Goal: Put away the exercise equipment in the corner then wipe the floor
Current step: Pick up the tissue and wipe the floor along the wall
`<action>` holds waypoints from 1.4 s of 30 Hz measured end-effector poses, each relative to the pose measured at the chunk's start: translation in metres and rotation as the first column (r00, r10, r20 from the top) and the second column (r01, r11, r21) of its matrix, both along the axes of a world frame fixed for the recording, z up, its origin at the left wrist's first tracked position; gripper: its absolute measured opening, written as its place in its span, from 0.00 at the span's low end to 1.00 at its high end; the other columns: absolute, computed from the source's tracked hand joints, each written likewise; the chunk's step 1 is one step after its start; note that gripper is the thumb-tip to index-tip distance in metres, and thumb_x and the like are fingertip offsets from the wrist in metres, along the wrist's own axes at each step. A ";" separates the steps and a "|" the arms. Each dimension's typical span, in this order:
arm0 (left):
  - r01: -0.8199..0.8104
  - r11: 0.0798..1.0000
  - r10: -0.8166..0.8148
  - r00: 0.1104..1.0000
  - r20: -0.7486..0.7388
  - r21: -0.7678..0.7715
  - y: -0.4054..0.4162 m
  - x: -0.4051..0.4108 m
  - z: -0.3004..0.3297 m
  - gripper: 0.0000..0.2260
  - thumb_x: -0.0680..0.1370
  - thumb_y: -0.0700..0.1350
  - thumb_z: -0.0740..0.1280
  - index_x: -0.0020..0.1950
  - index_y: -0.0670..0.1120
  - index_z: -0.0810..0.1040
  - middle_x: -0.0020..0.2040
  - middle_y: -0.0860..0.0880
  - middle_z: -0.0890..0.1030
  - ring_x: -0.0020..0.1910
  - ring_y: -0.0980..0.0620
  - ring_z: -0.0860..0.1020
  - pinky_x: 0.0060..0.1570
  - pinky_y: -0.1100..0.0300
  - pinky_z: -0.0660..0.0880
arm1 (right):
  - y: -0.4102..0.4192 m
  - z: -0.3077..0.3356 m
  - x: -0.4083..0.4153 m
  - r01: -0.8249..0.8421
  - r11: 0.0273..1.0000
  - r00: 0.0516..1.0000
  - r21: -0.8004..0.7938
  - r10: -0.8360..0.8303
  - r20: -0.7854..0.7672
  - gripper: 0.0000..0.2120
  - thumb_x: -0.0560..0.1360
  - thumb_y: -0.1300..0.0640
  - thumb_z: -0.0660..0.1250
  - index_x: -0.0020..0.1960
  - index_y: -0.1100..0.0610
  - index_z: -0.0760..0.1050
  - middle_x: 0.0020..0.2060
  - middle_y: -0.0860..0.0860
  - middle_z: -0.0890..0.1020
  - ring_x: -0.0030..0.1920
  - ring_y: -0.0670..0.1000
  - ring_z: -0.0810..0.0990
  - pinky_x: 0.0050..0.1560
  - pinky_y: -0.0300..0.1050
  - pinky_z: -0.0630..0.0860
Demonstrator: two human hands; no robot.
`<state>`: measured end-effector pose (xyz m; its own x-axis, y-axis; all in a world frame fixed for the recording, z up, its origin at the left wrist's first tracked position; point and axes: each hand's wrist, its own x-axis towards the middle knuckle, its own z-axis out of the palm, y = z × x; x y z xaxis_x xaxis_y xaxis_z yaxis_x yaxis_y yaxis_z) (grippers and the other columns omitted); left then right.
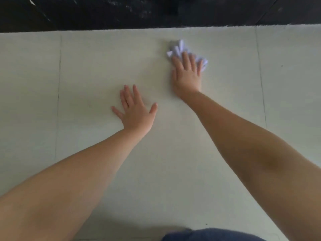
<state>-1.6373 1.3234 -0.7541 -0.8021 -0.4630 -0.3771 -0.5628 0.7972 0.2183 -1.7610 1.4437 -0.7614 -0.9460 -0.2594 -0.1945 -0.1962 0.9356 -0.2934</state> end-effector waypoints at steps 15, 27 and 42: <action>-0.074 0.996 0.083 0.977 0.198 -0.053 -0.003 0.038 0.004 0.42 0.74 0.67 0.57 0.77 0.49 0.38 0.77 0.44 0.38 0.76 0.47 0.37 0.69 0.34 0.45 | 0.178 0.018 -0.070 0.623 0.772 0.764 0.127 -0.635 0.114 0.24 0.82 0.50 0.45 0.78 0.49 0.50 0.78 0.54 0.48 0.77 0.56 0.45 0.74 0.60 0.41; -0.008 1.000 0.002 0.897 0.442 0.011 -0.024 -0.012 0.045 0.32 0.79 0.56 0.58 0.76 0.39 0.53 0.74 0.33 0.54 0.74 0.36 0.54 0.73 0.45 0.54 | 0.062 0.015 0.143 -0.787 0.613 0.617 0.074 0.780 0.102 0.25 0.76 0.48 0.53 0.73 0.50 0.65 0.73 0.54 0.66 0.73 0.57 0.63 0.73 0.60 0.57; 0.398 0.860 -0.484 0.835 0.262 0.320 0.095 -0.092 0.051 0.24 0.82 0.53 0.48 0.77 0.58 0.45 0.78 0.48 0.38 0.76 0.43 0.37 0.68 0.31 0.45 | 0.067 0.032 0.132 0.188 0.960 0.911 0.206 -0.249 0.330 0.28 0.81 0.50 0.50 0.78 0.51 0.46 0.78 0.55 0.45 0.77 0.59 0.43 0.74 0.60 0.46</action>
<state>-1.7295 1.4186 -0.7031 -0.7107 0.0520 -0.7016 -0.2353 0.9223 0.3067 -1.6286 1.5108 -0.7297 -0.8387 0.0115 -0.5445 0.1055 0.9843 -0.1418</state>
